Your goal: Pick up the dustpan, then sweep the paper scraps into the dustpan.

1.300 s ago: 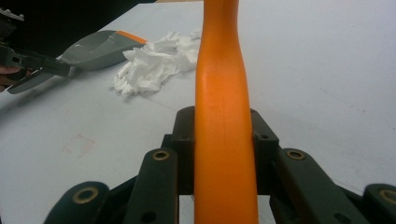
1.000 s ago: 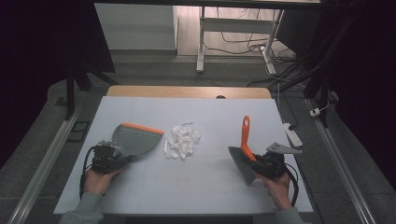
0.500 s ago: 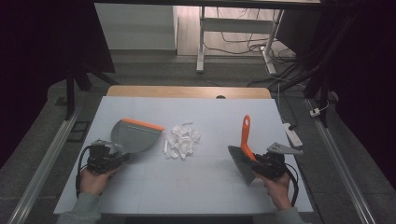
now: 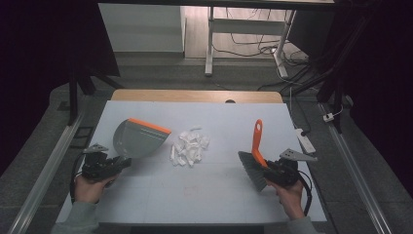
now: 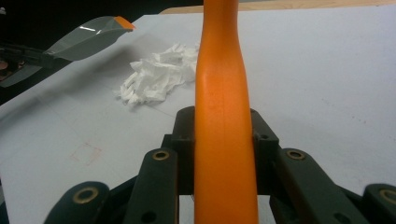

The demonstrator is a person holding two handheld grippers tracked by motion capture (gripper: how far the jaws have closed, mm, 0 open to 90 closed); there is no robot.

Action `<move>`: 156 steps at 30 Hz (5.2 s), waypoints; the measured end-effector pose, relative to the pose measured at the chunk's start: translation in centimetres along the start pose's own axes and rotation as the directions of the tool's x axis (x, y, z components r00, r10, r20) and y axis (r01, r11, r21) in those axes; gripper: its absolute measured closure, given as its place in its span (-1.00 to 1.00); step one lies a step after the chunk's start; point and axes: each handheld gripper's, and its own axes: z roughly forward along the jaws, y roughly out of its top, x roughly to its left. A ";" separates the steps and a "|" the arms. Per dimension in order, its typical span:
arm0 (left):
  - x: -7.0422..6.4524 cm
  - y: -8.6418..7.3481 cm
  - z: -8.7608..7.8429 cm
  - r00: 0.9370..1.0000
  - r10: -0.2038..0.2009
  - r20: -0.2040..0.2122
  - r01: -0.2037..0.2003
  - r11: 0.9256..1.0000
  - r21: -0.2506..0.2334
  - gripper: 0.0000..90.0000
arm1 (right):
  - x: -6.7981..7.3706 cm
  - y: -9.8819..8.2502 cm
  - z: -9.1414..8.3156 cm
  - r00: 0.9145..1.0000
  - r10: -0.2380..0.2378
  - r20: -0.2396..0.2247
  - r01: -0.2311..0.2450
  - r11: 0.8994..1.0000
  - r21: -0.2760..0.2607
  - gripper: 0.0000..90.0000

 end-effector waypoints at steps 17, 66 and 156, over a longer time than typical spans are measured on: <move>0.1 0.0 -1.9 0.993 0.106 0.049 -0.105 0.994 -0.010 0.38 | 0.0 0.0 -0.2 1.000 -0.004 0.013 0.004 1.000 -0.010 0.55; -3.0 -4.1 -1.8 0.909 0.360 0.212 -0.400 0.896 0.194 0.37 | 0.1 0.0 0.1 1.000 -0.013 0.010 0.013 1.000 0.000 0.55; -2.6 -3.4 0.5 0.912 0.324 0.250 -0.381 0.895 0.231 0.37 | -0.3 10.1 19.1 0.992 0.006 0.128 -0.022 0.992 0.122 0.56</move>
